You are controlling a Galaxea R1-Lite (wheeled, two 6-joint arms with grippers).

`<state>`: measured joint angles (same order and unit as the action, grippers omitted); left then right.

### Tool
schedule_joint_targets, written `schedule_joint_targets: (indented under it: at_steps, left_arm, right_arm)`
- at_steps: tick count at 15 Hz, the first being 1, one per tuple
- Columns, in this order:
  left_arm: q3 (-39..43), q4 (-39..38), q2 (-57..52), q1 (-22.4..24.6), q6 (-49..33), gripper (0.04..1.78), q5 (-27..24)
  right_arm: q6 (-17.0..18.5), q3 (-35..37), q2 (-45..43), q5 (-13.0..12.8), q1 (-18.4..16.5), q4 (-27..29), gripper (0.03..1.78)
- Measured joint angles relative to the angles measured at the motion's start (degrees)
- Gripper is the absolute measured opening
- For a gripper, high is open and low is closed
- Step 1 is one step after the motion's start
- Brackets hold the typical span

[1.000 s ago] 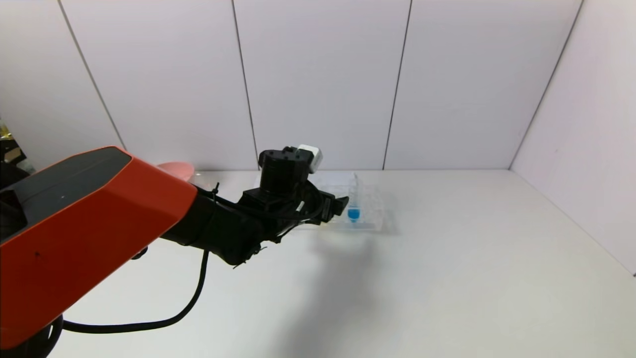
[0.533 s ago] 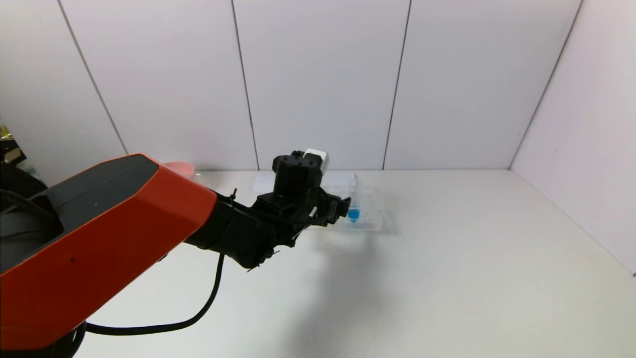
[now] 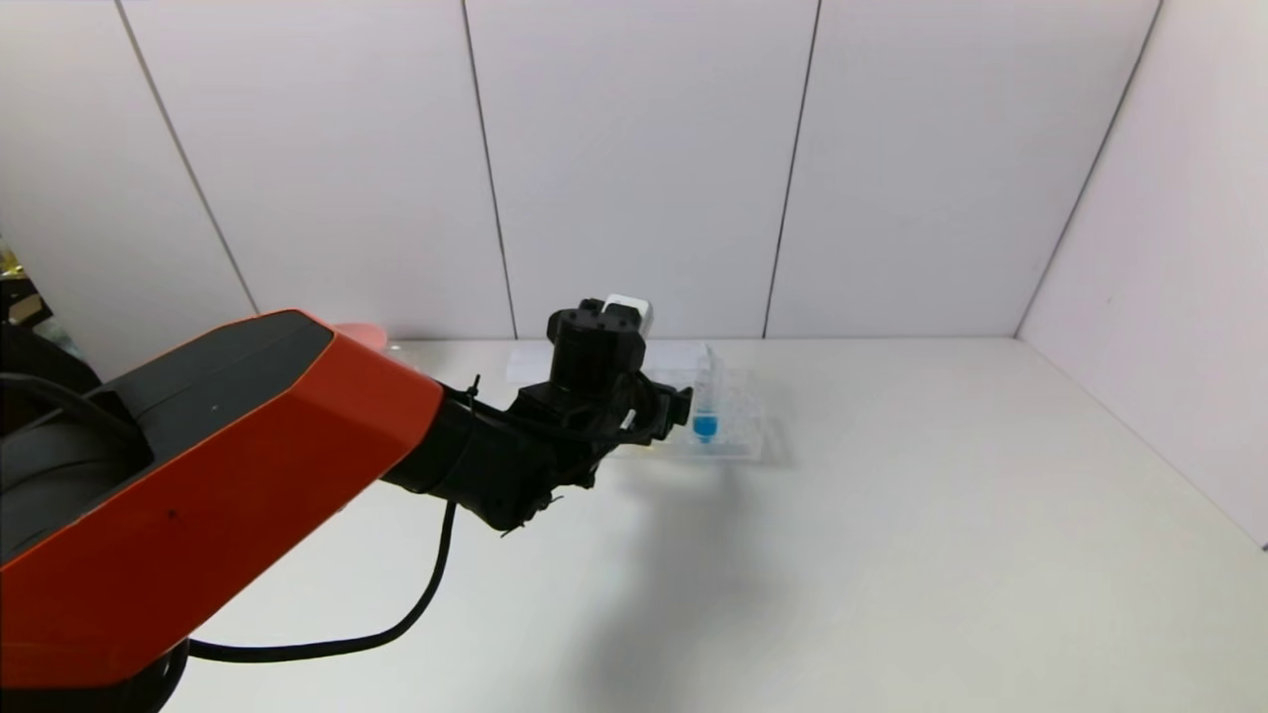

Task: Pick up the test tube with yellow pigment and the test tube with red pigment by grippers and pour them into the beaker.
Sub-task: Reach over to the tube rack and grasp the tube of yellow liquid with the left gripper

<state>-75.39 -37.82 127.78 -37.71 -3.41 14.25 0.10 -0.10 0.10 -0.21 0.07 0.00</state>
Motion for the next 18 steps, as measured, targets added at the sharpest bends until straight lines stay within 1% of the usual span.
schedule_joint_targets:
  at_steps: [8,13,16,18]
  left_arm:
    - [0.6,-1.5,-0.4,0.1,0.1,1.76,0.2]
    - [2.7,-7.2,0.0,0.1,0.2,1.76,0.2]
    - [2.8,-6.8,0.4,0.1,0.3,1.76,0.6]
    - [2.7,-7.0,0.8,0.1,0.3,1.76,2.1]
  right_arm:
    - [0.0,0.0,0.0,0.0,0.0,0.0,1.70]
    - [0.0,0.0,0.0,0.0,0.0,0.0,1.70]
    - [0.0,0.0,0.0,0.0,0.0,0.0,1.70]
    - [0.0,0.0,0.0,0.0,0.0,0.0,1.70]
